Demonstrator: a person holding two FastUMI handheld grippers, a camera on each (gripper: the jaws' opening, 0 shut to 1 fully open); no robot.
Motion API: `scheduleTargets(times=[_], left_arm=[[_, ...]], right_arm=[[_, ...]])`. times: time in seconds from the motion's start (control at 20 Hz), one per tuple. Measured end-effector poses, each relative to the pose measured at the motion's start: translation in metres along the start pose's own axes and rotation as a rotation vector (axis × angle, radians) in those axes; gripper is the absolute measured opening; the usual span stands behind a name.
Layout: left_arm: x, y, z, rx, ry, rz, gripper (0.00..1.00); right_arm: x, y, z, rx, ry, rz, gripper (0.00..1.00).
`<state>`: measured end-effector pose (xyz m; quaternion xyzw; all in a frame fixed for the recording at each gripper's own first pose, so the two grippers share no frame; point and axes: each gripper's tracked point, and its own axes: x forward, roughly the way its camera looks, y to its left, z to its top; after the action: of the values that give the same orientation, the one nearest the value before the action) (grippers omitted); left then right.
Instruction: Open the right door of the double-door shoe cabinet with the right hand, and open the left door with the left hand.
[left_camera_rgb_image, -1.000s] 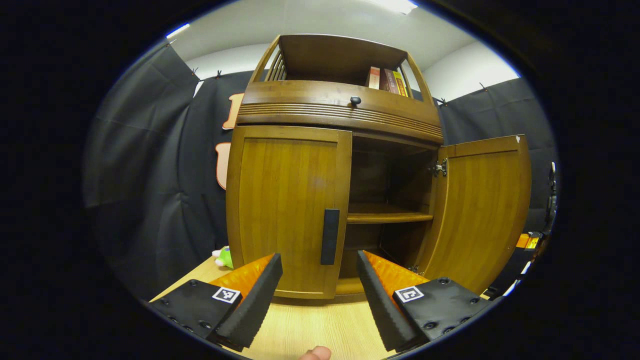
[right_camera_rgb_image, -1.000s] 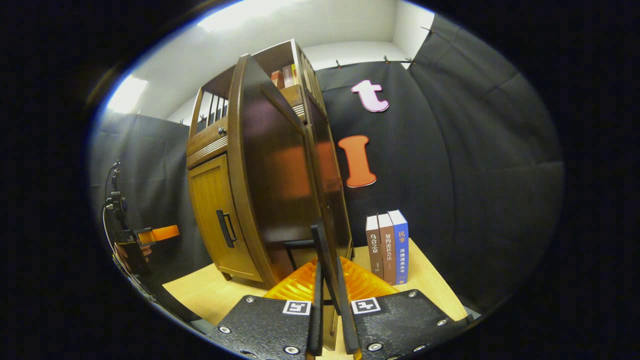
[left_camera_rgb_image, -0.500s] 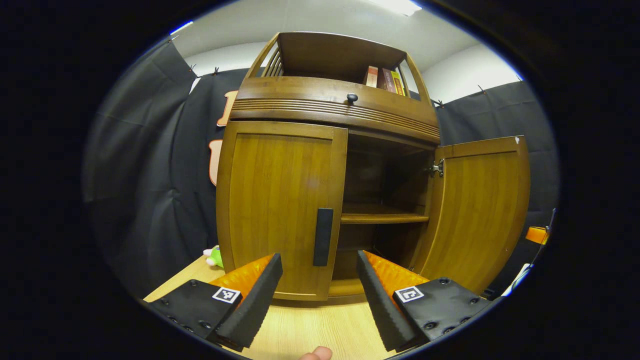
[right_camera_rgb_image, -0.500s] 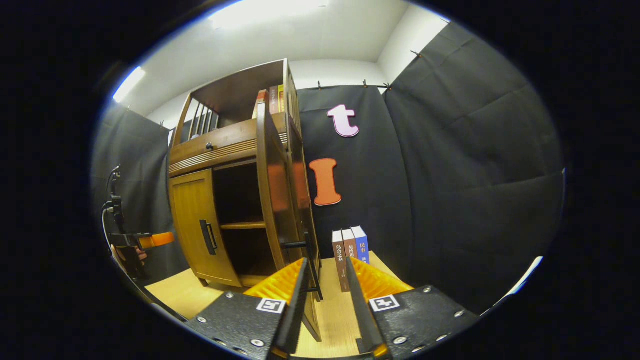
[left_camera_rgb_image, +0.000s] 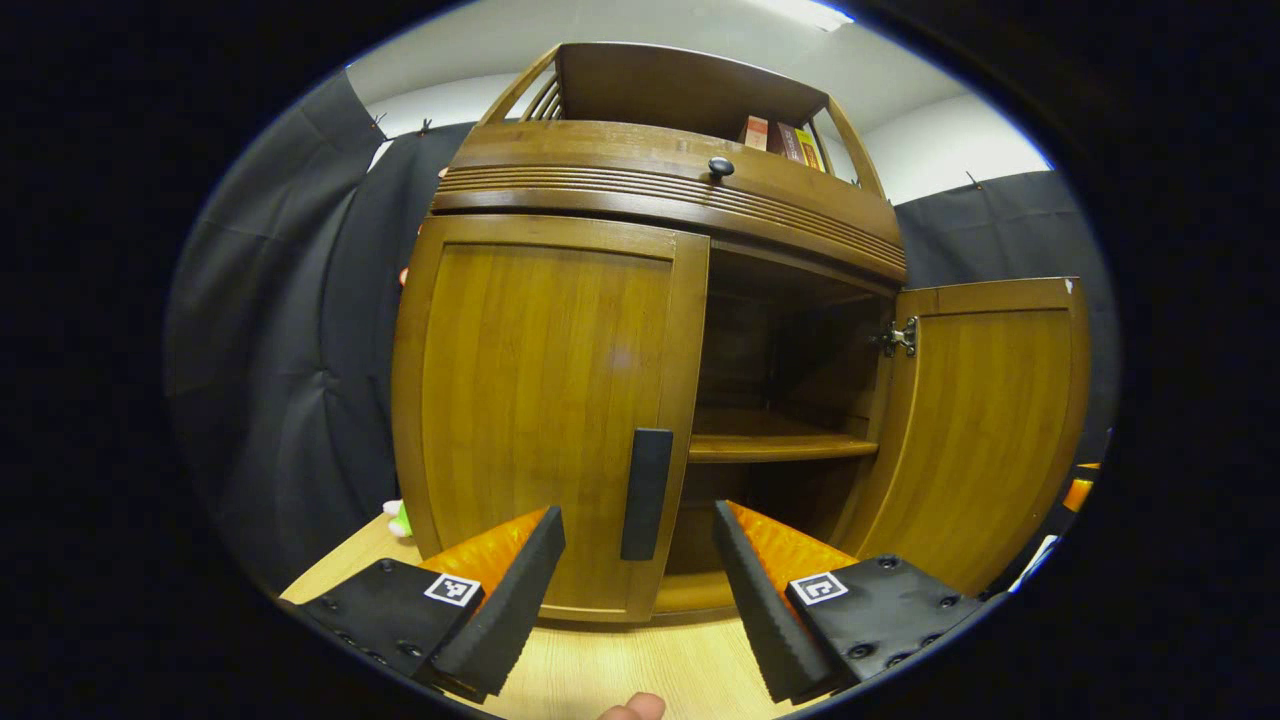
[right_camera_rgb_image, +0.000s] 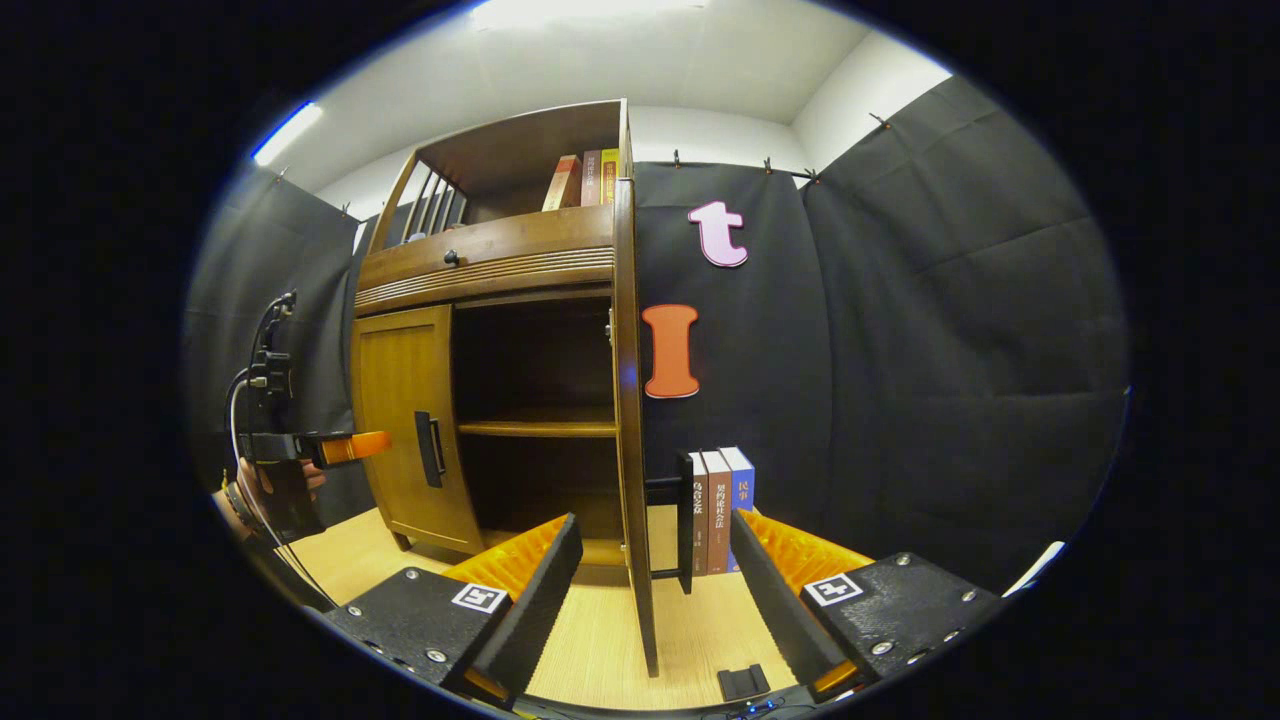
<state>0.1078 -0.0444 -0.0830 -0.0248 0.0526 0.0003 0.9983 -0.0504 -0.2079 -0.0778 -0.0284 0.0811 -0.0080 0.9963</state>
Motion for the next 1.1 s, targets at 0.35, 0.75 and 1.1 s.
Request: scheduleTargets(times=[0.35,0.75,1.1], left_arm=[[0.071,-0.008,-0.009,0.001,0.033,-0.009,0.93],[0.113,0.009,-0.02,0.046,0.035,0.046,0.91],[0.117,-0.002,-0.017,0.033,0.016,-0.005,0.58]], right_arm=[[-0.001,-0.002,0.001,-0.004,0.004,-0.048,0.92],[-0.003,-0.006,0.004,0.004,0.009,-0.063,0.92],[0.003,-0.009,0.006,0.008,0.008,-0.066,0.93]])
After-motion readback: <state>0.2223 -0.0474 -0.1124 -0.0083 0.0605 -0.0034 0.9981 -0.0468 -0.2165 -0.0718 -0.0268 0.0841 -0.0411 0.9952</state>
